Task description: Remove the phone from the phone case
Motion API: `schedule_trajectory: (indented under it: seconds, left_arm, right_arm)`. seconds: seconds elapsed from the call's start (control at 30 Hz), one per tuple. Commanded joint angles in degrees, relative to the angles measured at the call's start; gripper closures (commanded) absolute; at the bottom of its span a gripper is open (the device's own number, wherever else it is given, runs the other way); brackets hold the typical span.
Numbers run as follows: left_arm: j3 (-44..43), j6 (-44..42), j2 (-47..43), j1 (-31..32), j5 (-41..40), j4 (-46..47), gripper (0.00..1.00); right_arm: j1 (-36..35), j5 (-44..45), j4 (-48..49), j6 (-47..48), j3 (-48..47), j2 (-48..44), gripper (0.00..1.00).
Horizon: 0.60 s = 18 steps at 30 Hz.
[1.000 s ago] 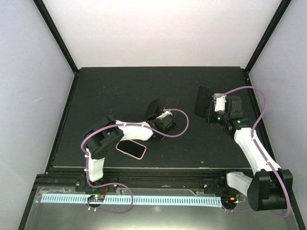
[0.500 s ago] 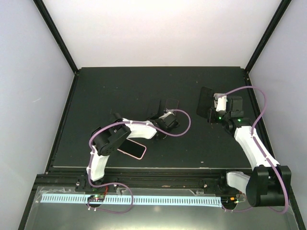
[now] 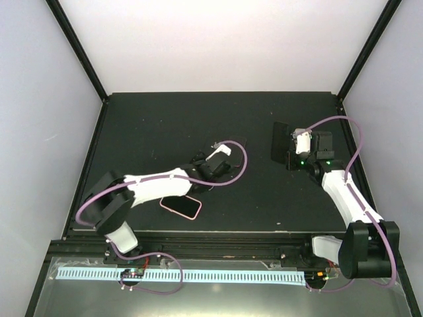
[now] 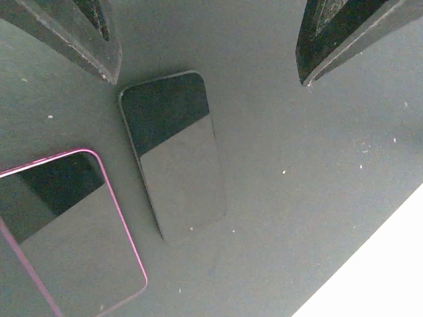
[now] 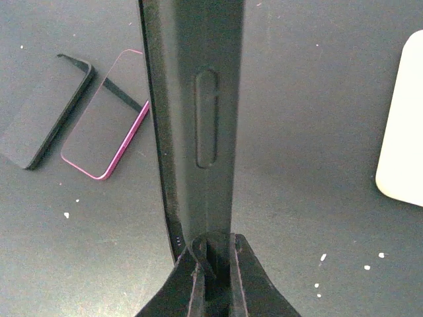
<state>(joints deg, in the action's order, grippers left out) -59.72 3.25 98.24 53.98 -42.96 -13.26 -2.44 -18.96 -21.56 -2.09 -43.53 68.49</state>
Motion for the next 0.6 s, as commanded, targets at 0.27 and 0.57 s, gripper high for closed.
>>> schedule_trajectory:
  seconds: [0.27, 0.57]
  left_arm:
    - [23.23, 9.91, -32.4, 0.53, 29.86, 14.74, 0.31]
    - [37.16, 12.37, -39.02, 0.34, 41.22, 34.27, 0.24]
  right_arm:
    - [2.5, -2.37, -20.31, 13.35, -19.11, 15.61, 0.98]
    - [5.04, -4.38, -26.85, 13.95, -29.62, 30.58, 0.96]
